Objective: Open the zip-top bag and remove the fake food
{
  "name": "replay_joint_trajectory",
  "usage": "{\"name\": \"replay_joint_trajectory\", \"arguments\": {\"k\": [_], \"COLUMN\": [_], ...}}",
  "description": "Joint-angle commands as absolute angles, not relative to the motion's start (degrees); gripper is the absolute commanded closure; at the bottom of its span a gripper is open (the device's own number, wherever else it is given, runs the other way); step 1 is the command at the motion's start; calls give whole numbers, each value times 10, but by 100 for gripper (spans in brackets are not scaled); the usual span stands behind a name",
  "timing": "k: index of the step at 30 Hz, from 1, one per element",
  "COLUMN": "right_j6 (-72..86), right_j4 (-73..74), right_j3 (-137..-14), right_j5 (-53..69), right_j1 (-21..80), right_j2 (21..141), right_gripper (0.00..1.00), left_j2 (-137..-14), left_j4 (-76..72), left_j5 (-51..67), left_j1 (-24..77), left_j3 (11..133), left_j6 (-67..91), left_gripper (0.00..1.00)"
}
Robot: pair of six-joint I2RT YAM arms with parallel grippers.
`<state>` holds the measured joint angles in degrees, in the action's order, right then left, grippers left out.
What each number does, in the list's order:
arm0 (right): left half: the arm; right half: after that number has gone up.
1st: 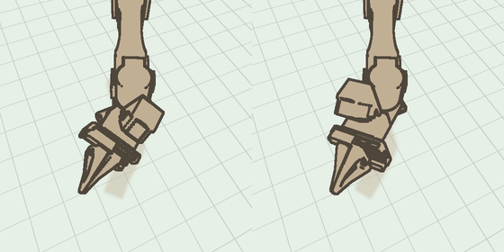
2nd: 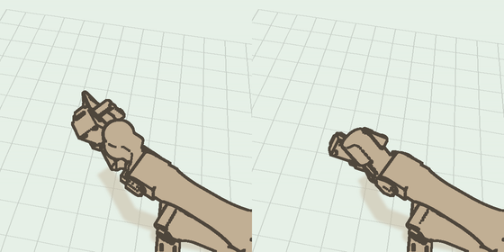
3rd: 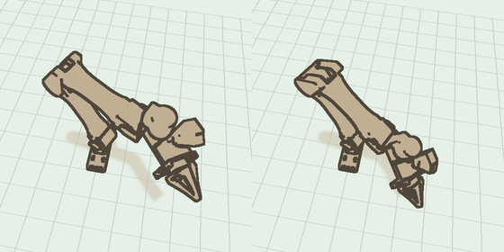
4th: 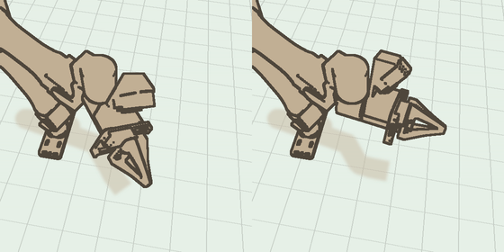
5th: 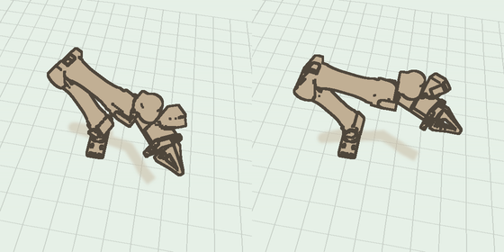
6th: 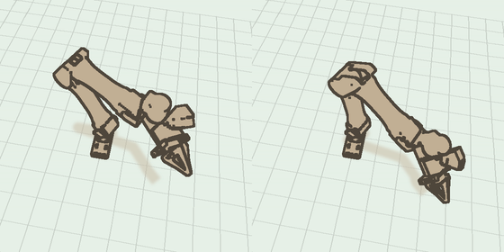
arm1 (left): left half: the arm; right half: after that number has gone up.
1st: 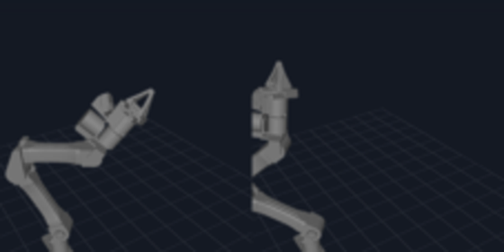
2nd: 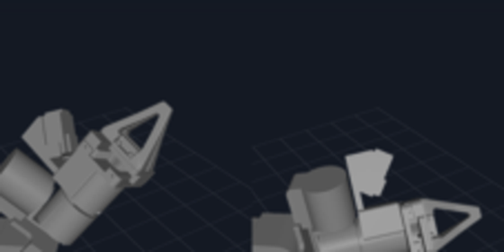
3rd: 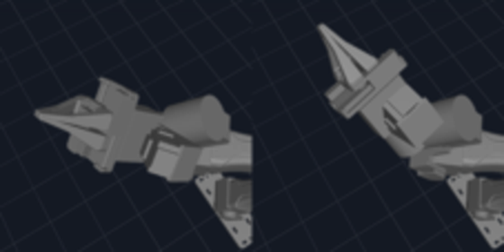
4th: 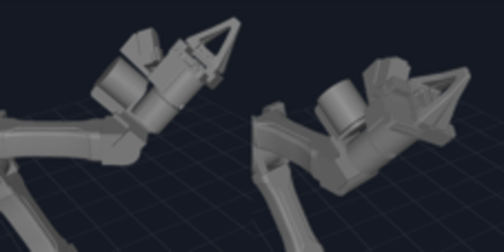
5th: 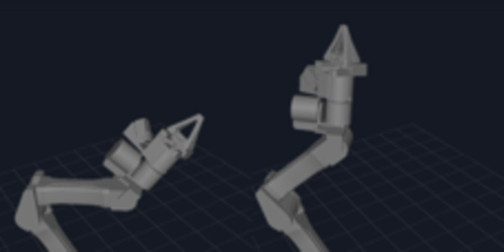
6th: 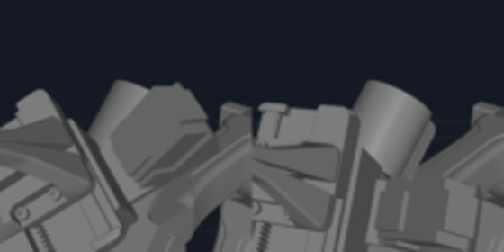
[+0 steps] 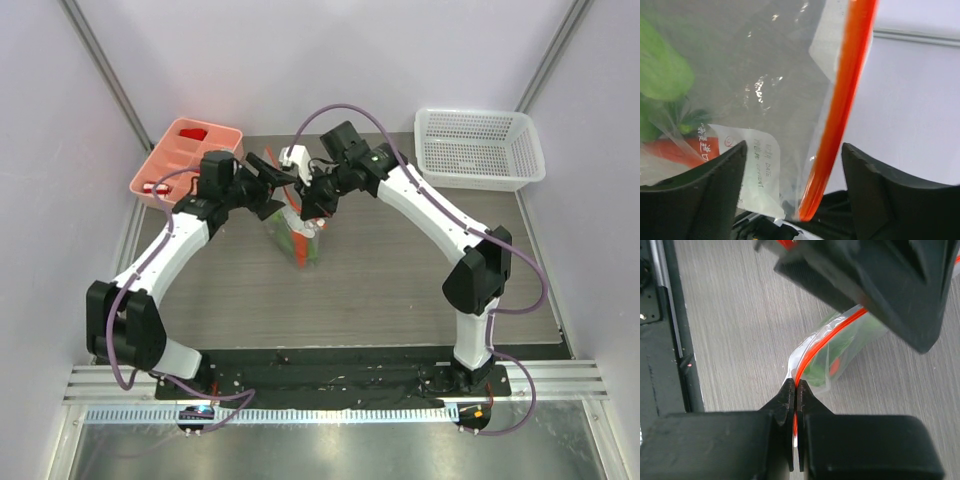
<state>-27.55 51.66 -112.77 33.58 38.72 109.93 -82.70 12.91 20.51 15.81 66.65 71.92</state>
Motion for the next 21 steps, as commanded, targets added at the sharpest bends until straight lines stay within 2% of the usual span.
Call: {"name": "replay_joint_trajectory", "arguments": {"k": [1, 4, 5, 6, 7, 8, 9, 10, 11, 12, 13, 15, 18, 21], "right_j6": [-290, -296, -296, -293, -289, -272, -261, -250, -233, -195, -166, -91, -41, -12], "right_j4": [530, 541, 542, 541, 534, 522, 508, 462, 425, 380, 281, 200, 77, -19], "right_j3": [-1167, -1174, -1174, -1173, -1170, -1163, -1137, -1113, -1082, -1001, -957, -844, -718, -621], "right_j5": [269, 232, 228, 222, 212, 205, 185, 176, 163, 151, 117, 109, 120, 130], "right_j1": [417, 435, 438, 440, 442, 441, 442, 442, 442, 440, 440, 434, 429, 426], "right_j2": [1080, 1081, 1080, 1078, 1072, 1066, 1057, 1048, 1009, 988, 959, 887, 806, 755], "right_gripper": [99, 99, 99, 99, 94, 86, 67, 57, 49, 33, 27, 15, 9, 9], "left_j2": [-824, -818, -815, -805, -800, -792, -776, -767, -758, -751, -736, -723, -680, -643], "left_j4": [136, 123, 117, 99, 97, 79, 69, 58, 50, 42, 46, 66, 70, 72], "left_j5": [165, 156, 154, 151, 148, 140, 135, 128, 120, 115, 112, 94, 65, 48], "left_j1": [175, 175, 175, 175, 176, 175, 175, 175, 176, 176, 176, 176, 175, 175], "left_j3": [705, 690, 685, 674, 667, 651, 637, 626, 616, 600, 594, 590, 554, 523], "left_j6": [745, 740, 727, 719, 714, 708, 708, 716, 733, 737, 740, 752, 788, 813], "left_gripper": [33, 45, 55, 59, 68, 75, 83, 95, 100, 100, 100, 100, 100, 100]}}
